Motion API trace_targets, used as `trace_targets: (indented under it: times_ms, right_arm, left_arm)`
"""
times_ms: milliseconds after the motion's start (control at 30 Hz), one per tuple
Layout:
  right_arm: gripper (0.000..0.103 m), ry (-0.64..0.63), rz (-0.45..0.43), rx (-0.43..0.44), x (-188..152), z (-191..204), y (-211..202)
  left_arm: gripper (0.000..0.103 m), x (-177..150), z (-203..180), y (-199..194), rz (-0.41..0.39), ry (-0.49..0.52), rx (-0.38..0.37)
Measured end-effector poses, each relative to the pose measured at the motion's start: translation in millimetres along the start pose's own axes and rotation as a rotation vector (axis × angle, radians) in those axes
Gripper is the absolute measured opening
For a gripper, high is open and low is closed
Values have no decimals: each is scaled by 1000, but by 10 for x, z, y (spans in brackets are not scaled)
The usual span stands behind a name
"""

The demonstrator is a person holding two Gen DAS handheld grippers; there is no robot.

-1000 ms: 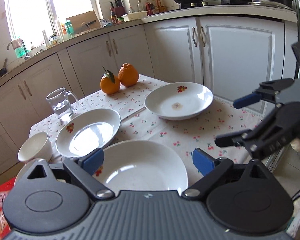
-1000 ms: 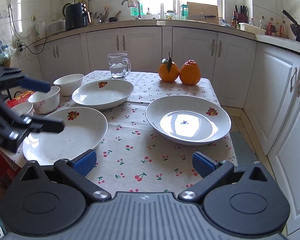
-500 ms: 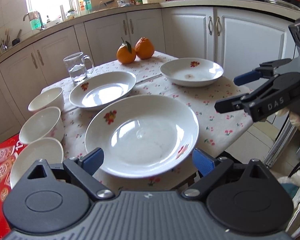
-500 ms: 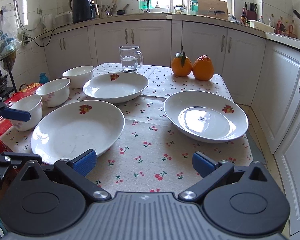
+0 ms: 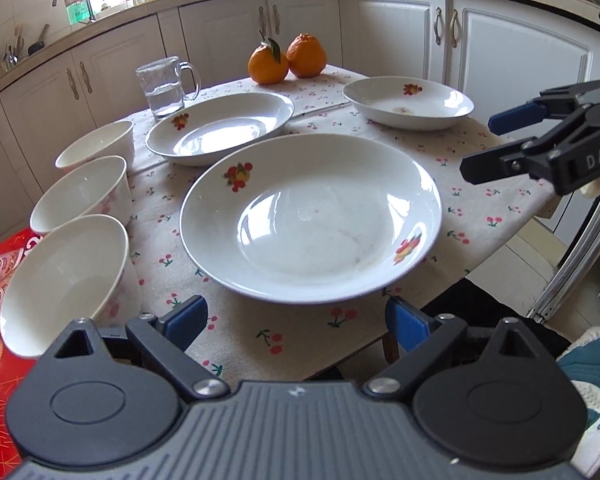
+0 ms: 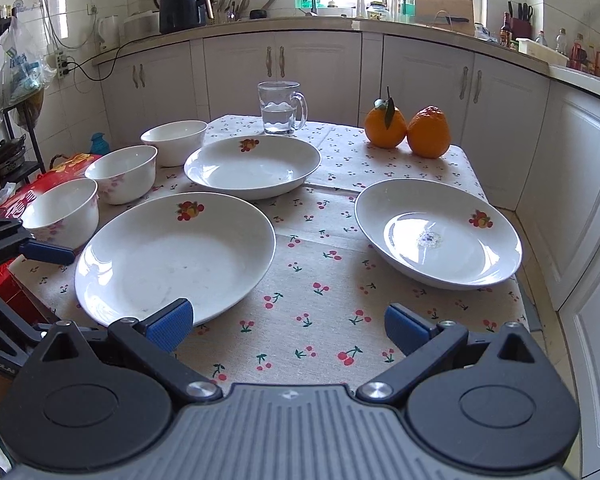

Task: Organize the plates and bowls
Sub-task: 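Move the right gripper to the large fruit-decal plate and grasp its rim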

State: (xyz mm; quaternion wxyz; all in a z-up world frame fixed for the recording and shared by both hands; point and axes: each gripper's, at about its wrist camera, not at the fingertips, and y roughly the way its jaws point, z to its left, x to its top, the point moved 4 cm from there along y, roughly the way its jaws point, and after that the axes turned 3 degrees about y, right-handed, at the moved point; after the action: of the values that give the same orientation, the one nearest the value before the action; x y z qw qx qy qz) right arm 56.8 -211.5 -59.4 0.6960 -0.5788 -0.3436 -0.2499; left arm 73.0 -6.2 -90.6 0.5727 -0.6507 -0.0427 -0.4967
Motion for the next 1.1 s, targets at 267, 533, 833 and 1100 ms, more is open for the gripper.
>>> trace_targets:
  times_ms: [267, 533, 833, 1100]
  right_arm:
    - [103, 4, 51, 72, 45, 42, 164]
    - [103, -24, 132, 148, 53, 142, 434]
    - [103, -44, 220, 234, 93, 230, 739]
    - [103, -132, 249, 242, 257, 310, 980]
  left_arm:
    - [98, 19, 28, 104, -5, -38, -37]
    - [102, 13, 83, 183, -3, -101, -72]
    - [103, 20, 64, 195, -16, -116, -52]
    - [103, -1, 48, 175, -25, -124, -37]
